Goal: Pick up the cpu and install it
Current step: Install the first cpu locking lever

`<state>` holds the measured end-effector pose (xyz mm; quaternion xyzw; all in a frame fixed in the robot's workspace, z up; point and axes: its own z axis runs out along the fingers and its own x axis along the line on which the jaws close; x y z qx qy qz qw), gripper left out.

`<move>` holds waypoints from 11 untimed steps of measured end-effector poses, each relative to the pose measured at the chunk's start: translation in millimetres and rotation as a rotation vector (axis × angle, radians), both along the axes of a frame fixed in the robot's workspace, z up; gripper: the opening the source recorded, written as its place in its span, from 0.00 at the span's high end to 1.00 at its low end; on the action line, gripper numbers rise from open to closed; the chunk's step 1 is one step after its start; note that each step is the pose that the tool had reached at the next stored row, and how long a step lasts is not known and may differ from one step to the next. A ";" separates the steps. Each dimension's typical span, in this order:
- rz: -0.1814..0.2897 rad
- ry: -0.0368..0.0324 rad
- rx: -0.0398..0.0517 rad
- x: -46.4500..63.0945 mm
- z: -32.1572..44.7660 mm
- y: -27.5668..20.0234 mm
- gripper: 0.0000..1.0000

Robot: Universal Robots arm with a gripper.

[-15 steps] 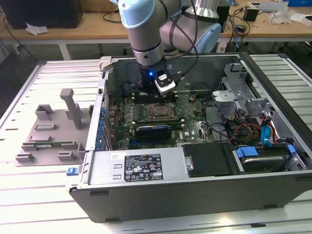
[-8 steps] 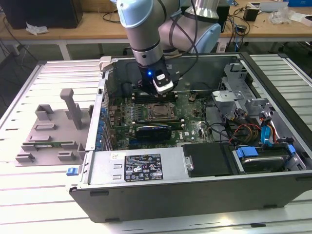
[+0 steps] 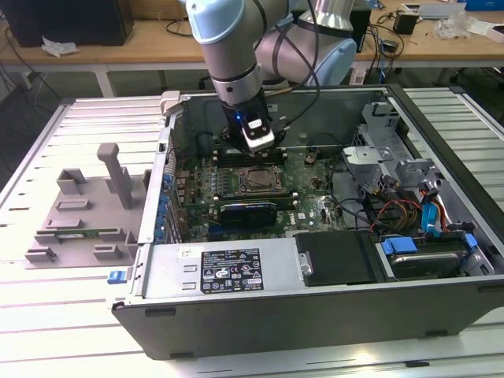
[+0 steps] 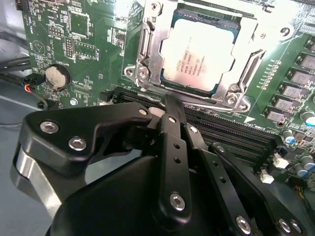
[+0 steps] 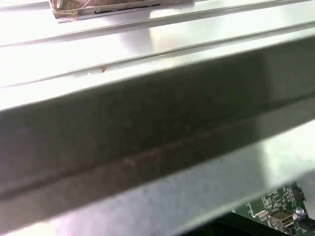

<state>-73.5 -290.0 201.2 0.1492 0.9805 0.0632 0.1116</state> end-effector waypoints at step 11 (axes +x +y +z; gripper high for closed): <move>-0.082 0.0000 0.0110 -0.9 -2.4 1.7 0.89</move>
